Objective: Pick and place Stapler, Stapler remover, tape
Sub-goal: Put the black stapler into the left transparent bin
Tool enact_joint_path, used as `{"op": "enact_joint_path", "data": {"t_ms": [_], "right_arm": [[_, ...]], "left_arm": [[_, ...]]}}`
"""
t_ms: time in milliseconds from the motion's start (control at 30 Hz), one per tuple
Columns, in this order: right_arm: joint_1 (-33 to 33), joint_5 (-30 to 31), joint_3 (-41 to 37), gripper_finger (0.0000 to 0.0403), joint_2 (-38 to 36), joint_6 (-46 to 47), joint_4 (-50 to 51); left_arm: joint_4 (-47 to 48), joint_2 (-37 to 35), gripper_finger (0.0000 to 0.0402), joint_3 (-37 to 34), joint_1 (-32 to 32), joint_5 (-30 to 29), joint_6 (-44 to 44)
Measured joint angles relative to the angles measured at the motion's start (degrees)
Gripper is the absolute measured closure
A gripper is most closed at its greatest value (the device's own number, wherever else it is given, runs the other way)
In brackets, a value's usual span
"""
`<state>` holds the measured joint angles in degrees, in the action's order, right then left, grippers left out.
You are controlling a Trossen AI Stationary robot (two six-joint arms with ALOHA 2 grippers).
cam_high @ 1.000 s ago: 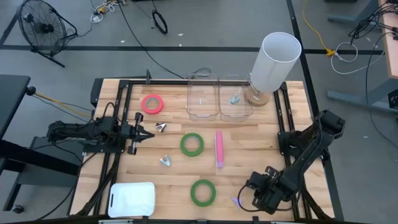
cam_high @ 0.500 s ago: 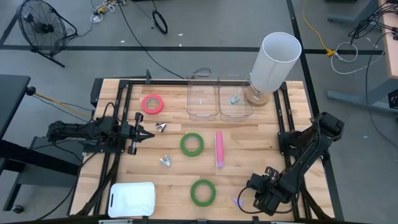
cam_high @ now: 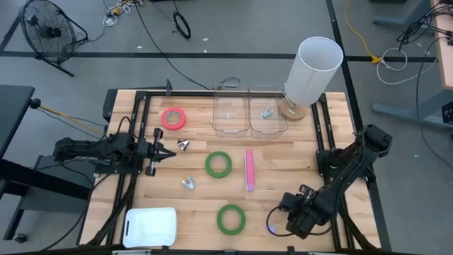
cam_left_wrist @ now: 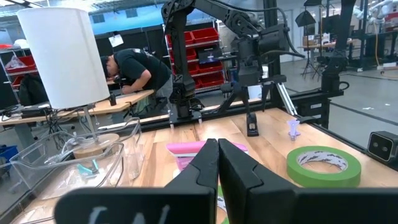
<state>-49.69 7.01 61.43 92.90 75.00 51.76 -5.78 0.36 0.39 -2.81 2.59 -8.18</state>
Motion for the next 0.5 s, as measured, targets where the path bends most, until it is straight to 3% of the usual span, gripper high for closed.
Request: {"op": "enact_joint_path", "data": {"t_ms": [500], "right_arm": [[-1.09,2.54,0.0,0.0207,0.6,0.58,3.22]], "left_arm": [[0.03,0.0,0.0385,0.01,0.0,0.02,0.04]]}}
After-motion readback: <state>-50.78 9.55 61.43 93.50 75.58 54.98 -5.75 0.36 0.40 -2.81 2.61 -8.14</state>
